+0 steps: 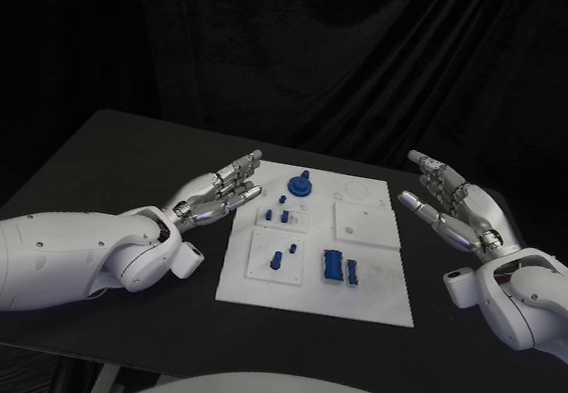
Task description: Assemble the parts on the task board
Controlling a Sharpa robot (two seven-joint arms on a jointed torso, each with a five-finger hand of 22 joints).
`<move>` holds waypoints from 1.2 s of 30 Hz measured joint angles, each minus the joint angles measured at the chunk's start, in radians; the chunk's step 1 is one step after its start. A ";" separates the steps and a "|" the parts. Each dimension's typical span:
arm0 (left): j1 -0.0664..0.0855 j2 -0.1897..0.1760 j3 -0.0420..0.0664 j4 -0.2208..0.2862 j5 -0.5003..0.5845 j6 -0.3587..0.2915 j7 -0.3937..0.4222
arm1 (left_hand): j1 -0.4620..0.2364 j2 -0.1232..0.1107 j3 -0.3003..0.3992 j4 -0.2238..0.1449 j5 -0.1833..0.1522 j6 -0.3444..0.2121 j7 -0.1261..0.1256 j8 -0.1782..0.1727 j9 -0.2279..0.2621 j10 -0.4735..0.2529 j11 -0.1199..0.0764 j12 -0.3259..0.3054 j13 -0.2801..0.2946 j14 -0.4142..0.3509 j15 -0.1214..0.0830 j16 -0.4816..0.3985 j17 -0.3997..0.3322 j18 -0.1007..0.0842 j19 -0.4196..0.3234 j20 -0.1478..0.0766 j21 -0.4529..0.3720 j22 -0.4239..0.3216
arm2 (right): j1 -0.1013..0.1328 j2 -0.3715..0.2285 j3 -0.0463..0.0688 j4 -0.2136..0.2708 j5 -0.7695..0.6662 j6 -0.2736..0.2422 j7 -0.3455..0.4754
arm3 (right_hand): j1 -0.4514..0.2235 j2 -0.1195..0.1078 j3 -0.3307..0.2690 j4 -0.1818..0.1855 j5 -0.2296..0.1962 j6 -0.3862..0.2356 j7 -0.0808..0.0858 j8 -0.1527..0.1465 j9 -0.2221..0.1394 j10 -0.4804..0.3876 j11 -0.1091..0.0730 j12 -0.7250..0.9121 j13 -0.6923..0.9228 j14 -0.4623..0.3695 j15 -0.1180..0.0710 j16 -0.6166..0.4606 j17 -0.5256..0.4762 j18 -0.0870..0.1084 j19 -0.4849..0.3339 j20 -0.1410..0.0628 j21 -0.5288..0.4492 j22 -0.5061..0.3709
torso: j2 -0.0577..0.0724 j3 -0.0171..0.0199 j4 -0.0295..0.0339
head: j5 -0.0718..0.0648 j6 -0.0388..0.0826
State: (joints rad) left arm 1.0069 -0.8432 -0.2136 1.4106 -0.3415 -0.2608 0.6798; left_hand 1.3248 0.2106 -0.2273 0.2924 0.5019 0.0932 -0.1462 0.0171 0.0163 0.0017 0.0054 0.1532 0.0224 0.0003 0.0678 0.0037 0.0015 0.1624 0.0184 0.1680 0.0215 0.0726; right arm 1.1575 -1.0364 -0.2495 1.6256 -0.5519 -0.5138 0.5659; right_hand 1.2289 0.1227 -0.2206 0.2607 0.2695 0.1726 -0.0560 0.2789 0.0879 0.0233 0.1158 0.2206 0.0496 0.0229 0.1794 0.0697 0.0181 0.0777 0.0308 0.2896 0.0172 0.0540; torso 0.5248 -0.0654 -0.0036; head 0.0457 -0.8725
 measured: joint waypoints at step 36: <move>0.040 0.062 0.213 0.157 0.312 -0.466 -0.151 | -1.006 -0.201 0.220 -0.260 -0.382 -0.093 0.139 -0.012 -0.015 0.000 0.000 -0.148 -0.021 -0.004 -0.061 0.000 -0.001 -0.134 -0.020 -0.159 -0.018 -0.071 | -0.105 0.257 0.248 -0.055 0.507 -0.214 -0.030 | -0.929 -0.121 0.215 -0.239 -0.247 -0.162 0.059 -0.252 -0.087 -0.021 -0.107 -0.208 -0.048 -0.022 -0.167 -0.063 -0.017 -0.063 -0.031 -0.256 -0.011 -0.053 | 0.019 0.0634 0.0036 | -0.046 0.272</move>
State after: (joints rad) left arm 1.0474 -0.7816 -0.0011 1.5672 -0.0300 -0.7264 0.5285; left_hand 0.3188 0.0101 -0.0069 0.0326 0.1199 0.0003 -0.0070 0.0055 0.0012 0.0016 0.0054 0.0056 0.0010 -0.0032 0.0069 0.0037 0.0009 0.0287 -0.0012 0.0089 0.0034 0.0013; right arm 1.0525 -0.7792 -0.0015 1.5705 -0.0447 -0.7281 0.5364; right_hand 0.2998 0.0015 -0.0054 0.0217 0.0229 0.0102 0.0028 0.0267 0.0011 0.0019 0.0086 0.0125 0.0013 0.0006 0.0124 0.0070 0.0013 0.0152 0.0003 0.0337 0.0062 0.0012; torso 0.5435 -0.0020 0.0000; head -0.0002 -0.6010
